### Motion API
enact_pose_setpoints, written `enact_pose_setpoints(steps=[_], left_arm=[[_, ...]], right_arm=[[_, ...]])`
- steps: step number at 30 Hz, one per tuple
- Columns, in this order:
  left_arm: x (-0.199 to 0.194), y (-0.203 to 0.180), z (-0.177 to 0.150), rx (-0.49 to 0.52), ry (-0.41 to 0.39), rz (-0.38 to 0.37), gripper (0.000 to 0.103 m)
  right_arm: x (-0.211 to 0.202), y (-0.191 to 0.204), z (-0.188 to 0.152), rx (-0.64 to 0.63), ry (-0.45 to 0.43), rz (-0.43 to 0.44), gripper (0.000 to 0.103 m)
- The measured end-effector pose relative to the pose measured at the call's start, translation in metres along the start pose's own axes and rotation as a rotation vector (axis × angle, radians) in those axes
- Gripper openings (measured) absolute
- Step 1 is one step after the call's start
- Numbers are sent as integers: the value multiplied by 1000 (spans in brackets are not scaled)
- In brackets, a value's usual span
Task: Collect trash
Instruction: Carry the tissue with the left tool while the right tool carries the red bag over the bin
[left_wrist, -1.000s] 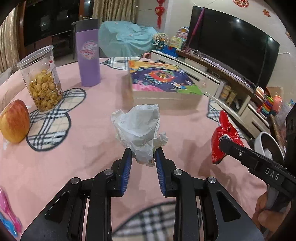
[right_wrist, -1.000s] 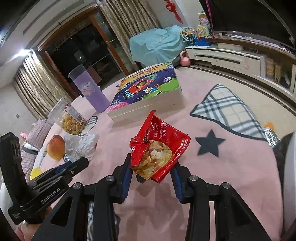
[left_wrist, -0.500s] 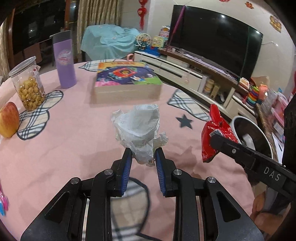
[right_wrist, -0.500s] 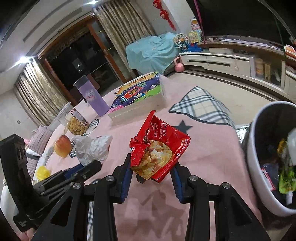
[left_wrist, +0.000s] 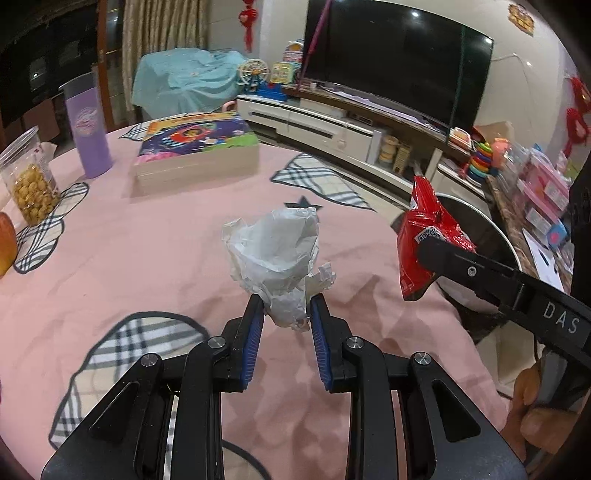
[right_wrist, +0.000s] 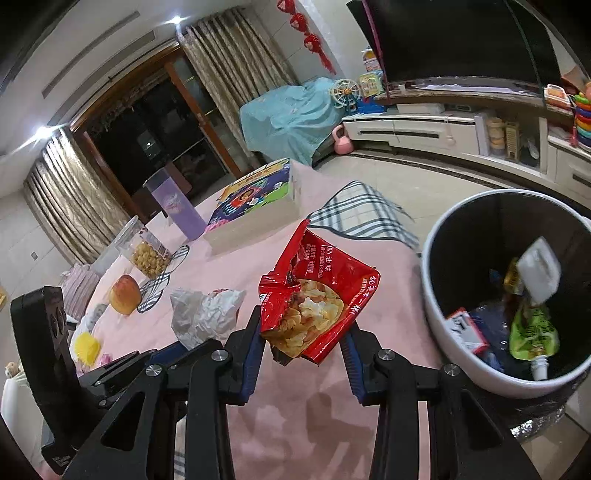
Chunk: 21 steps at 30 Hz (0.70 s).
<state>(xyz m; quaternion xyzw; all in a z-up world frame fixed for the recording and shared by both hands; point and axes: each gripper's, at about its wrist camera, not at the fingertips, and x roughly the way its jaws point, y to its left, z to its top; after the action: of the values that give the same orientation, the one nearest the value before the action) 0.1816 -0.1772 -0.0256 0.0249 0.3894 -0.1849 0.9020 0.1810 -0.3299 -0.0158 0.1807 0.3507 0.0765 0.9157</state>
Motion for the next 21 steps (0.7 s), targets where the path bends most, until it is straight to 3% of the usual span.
enact_pose_setpoints(steps=[21], left_arm=[[6, -85, 11, 125, 3, -90, 25]], right_arm=[[-51, -64, 2, 78, -74, -82, 40]])
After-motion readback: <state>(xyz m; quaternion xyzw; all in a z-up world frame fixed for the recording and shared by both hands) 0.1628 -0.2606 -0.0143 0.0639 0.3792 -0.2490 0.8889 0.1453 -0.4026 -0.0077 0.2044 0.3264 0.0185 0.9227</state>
